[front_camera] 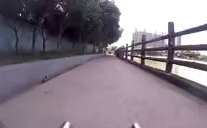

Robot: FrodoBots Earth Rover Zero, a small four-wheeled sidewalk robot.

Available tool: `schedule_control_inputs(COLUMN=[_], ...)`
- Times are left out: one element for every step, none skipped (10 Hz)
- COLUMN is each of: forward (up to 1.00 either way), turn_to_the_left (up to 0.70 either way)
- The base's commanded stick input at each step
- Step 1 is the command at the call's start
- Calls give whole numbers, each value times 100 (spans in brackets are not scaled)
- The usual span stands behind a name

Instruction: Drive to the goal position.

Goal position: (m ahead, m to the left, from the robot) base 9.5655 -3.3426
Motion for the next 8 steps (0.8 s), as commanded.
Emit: schedule_control_inputs(forward=[70, 70, 70, 70, 70, 70, 70, 70], turn_to_the_left=[-35, -10, 0, 0, 0, 0, 0, 0])
